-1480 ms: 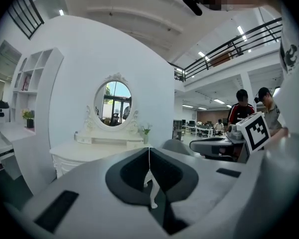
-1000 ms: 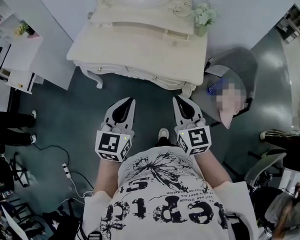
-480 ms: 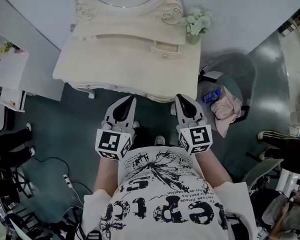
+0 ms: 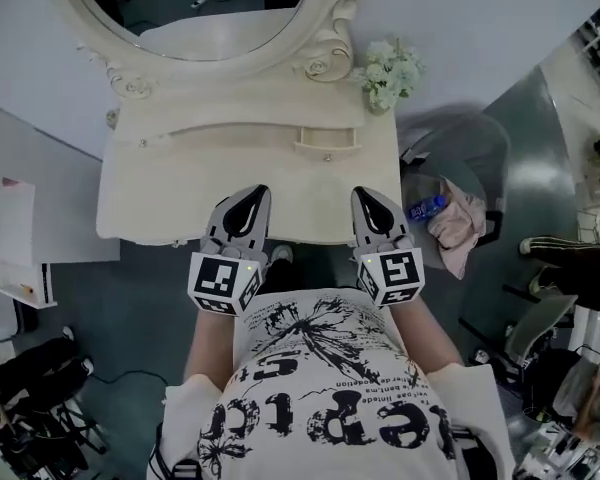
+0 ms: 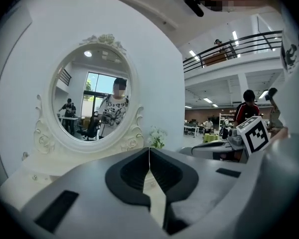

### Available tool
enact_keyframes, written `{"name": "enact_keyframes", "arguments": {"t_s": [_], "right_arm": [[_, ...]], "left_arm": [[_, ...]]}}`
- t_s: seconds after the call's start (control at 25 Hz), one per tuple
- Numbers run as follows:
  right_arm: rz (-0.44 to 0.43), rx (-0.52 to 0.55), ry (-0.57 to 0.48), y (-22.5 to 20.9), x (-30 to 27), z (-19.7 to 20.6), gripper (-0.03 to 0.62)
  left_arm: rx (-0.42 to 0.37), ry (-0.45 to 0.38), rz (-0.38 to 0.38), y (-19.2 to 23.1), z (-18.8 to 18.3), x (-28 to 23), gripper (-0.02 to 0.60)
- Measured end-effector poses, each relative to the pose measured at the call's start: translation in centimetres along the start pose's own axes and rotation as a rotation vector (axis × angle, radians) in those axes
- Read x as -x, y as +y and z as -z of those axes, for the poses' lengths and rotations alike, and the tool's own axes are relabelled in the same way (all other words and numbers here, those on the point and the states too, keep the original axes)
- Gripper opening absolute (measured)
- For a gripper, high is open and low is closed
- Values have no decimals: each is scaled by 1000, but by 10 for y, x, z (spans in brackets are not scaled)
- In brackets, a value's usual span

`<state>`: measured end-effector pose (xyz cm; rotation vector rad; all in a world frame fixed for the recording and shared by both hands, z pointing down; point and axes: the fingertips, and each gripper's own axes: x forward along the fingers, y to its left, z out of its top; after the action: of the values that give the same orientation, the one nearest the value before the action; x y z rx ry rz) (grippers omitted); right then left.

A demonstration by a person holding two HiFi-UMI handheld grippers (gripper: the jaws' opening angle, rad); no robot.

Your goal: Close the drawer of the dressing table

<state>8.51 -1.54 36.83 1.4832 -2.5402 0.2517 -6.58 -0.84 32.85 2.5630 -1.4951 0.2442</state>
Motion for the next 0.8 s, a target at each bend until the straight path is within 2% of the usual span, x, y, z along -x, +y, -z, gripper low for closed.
{"name": "enact_keyframes", "arguments": {"t_s": [0.24, 0.4, 0.64, 0.8], "right_arm": [[122, -44, 30, -9, -64, 4, 18], [175, -88, 76, -14, -88, 19, 18], [154, -126, 184, -22, -116, 58, 18], [135, -142, 282, -30, -129, 100, 18]], "left_arm": [[-10, 28, 95, 66, -1, -44, 20], [-10, 57, 157, 89, 7, -64, 20], [25, 77, 197, 99, 25, -86, 20], [61, 105, 186, 96, 47, -96, 20]]}}
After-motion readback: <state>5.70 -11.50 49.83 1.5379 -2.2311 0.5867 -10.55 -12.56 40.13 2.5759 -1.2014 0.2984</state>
